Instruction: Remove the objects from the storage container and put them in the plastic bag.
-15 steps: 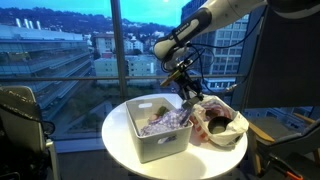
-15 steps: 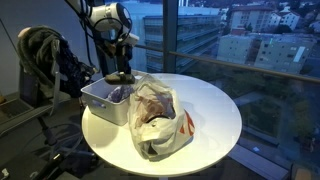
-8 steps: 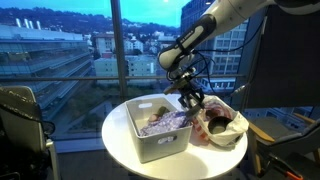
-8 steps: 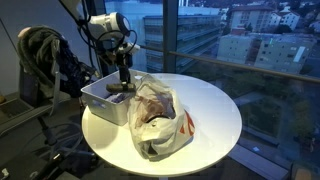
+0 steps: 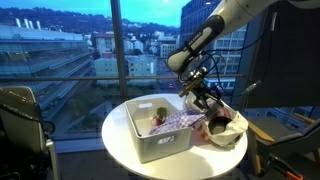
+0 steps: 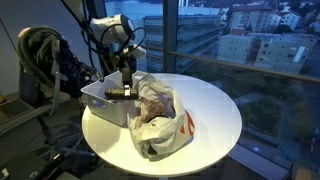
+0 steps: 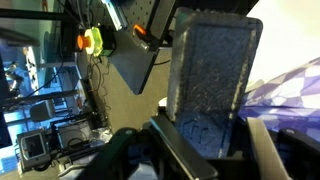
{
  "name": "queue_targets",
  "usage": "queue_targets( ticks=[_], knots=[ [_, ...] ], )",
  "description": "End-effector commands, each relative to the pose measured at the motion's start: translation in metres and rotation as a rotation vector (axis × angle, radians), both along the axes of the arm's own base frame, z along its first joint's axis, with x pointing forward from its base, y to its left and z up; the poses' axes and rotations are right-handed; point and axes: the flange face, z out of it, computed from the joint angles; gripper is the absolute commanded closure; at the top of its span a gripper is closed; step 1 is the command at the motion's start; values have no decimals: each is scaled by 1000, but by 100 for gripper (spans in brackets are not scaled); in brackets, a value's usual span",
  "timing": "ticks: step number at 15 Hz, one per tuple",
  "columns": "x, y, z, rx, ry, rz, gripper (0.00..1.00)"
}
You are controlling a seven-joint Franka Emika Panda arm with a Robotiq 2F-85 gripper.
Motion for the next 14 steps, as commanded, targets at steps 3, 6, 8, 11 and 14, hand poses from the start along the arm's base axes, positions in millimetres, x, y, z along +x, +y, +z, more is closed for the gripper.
queue_targets(
  ticks=[3,6,8,11,14],
  knots=[
    [-1,-34,12,-156,17,199,69],
    [1,-44,10,-204,-4,249,18],
    [2,-47,9,-220,-14,268,4],
    [5,-48,10,-229,-35,285,0],
    [13,-29,19,-148,-97,276,0]
  ],
)
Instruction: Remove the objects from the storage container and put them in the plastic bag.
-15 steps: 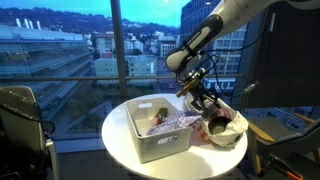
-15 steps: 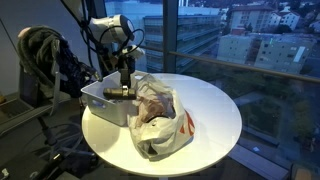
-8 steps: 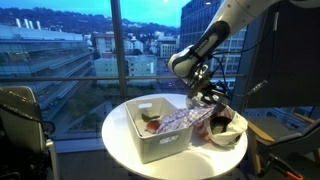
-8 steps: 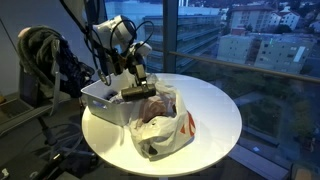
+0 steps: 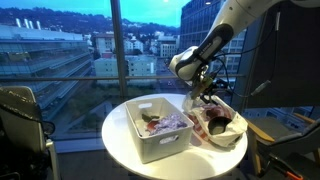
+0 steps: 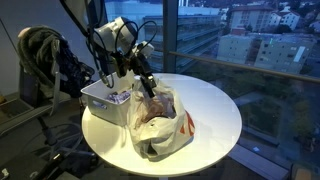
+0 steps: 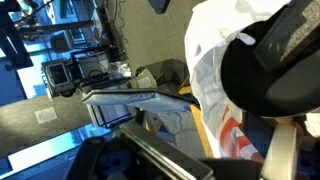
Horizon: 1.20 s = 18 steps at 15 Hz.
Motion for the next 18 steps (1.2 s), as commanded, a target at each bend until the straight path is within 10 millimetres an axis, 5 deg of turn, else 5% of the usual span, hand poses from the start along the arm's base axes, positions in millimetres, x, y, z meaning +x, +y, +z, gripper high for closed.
queue_targets(
  ticks=[1,6,9,13,18],
  knots=[
    [5,33,22,149,-83,30,0],
    [11,134,28,402,-175,87,0],
    [20,178,5,546,-257,156,0],
    [36,187,-42,622,-334,246,0],
    [43,153,-99,627,-335,208,0]
  ],
)
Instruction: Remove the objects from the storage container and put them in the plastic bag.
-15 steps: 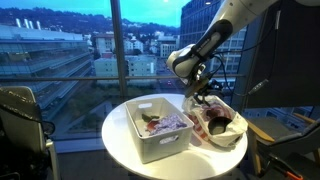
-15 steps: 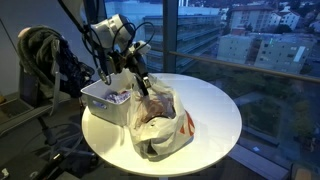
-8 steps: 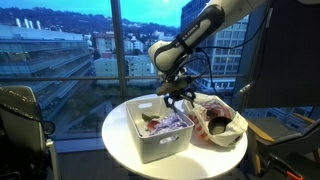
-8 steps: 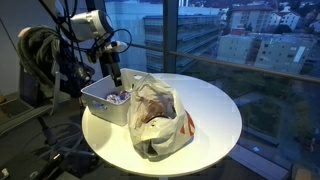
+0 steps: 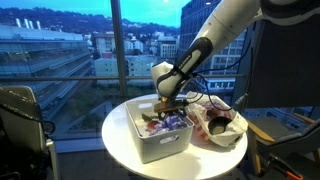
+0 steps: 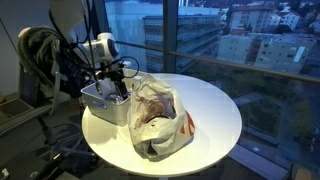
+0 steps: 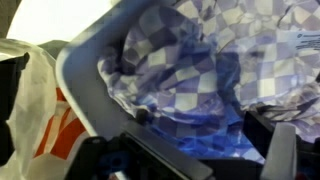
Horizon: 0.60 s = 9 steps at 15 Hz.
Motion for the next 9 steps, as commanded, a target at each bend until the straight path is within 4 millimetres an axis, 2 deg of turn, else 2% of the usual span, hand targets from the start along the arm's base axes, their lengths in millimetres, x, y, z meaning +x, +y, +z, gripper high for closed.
queue_targets(
  ticks=[1,2,3,9],
  knots=[
    [7,-23,-26,34,22,-38,0],
    [7,-25,-32,67,36,-53,8],
    [6,-25,-34,99,46,-60,26],
    [4,-15,-28,258,97,-105,72]
  ],
)
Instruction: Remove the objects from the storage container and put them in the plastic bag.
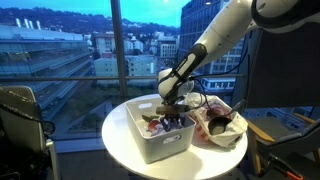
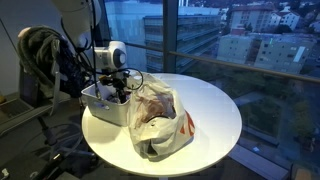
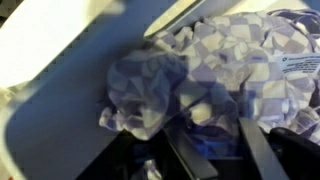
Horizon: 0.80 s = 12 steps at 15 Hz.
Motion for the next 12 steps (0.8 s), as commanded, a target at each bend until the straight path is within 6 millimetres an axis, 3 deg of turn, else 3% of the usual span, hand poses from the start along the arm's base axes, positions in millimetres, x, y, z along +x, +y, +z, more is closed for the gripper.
queue_targets(
  ticks=[1,3,5,12],
  knots=[
    [5,5,10,102,-2,-43,80],
    [9,9,21,185,-13,-103,94],
    [16,16,38,261,-44,-137,100],
    [31,60,136,478,-226,-121,97]
  ],
)
